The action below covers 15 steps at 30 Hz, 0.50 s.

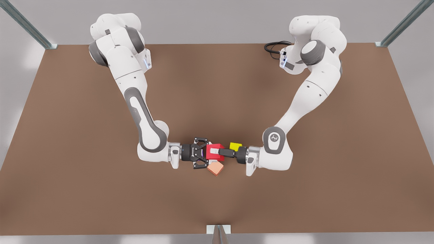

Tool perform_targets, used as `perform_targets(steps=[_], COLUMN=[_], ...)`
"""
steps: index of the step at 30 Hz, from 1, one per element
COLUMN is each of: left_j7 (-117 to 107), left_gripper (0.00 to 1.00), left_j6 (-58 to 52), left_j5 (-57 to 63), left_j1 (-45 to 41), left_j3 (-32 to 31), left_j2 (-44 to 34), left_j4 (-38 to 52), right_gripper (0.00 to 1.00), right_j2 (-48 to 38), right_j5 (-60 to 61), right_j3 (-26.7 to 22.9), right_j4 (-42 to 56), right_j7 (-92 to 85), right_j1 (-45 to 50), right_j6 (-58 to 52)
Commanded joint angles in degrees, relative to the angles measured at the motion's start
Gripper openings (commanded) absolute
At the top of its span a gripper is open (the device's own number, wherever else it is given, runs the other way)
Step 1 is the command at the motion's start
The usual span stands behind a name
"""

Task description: Pick up red wooden cube and pass to hand red wooden cube and place in blue wooden cube

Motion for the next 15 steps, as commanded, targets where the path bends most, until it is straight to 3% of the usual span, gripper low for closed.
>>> perform_targets(steps=[1, 3, 5, 6, 7, 9, 11, 12, 13, 15], left_j7=[2.04, 2.21, 1.95, -2.26, -4.73, -4.56, -4.65, -4.12, -3.77, -2.54], left_gripper=[1.00, 1.00, 1.00, 1.00, 1.00, 1.00, 1.00, 1.00, 1.00, 1.00], left_j6=[-2.56, -8.35, -16.35, -22.77, -32.70, -42.37, -50.99, -41.89, -23.51, -36.04], left_j5=[0.14, 0.58, 3.03, 10.04, 29.63, 55.93, 70.00, 64.67, 51.13, 51.11], left_j1=[1.51, 6.25, 13.19, 18.29, 22.77, 26.21, 27.17, 18.41, 12.51, 4.06], left_j3=[-0.04, -0.04, -0.04, 0.05, -0.04, -0.39, -2.59, 15.47, 28.69, 36.52], left_j2=[-0.17, -0.70, -1.76, -4.21, -8.86, -17.39, -23.20, -37.40, -51.75, -53.88], left_j4=[0.11, 0.02, 0.11, 0.20, 2.04, 3.89, 3.72, -9.95, -30.45, -27.23], right_gripper=[0.69, 0.69, 0.69, 0.69, 0.69, 0.69, 0.69, 0.69, 0.69, 0.69], right_j2=[-0.08, -0.43, -5.25, -8.95, -11.85, -15.02, -17.83, -19.15, -19.94, -19.24], right_j5=[-0.04, -1.79, -16.00, -25.51, -39.30, -55.66, -67.26, -71.66, -72.28, -72.11], right_j3=[0.04, -0.13, -1.62, -3.12, -6.81, -12.25, -24.20, -32.20, -39.32, -54.18], right_j4=[0.03, -0.06, -6.98, -11.04, -12.27, -16.05, -20.18, -22.81, -25.80, -32.30], right_j7=[-4.25, -4.16, 3.45, 11.11, 19.73, 33.01, 43.11, 50.41, 54.37, 54.98], right_j1=[-0.10, -1.07, -4.14, -6.34, -6.52, -5.12, 3.58, 10.96, 18.25, 34.69], right_j6=[-0.05, -0.75, -1.10, -1.98, -2.95, -2.77, -2.77, -2.86, -2.86, 2.14])
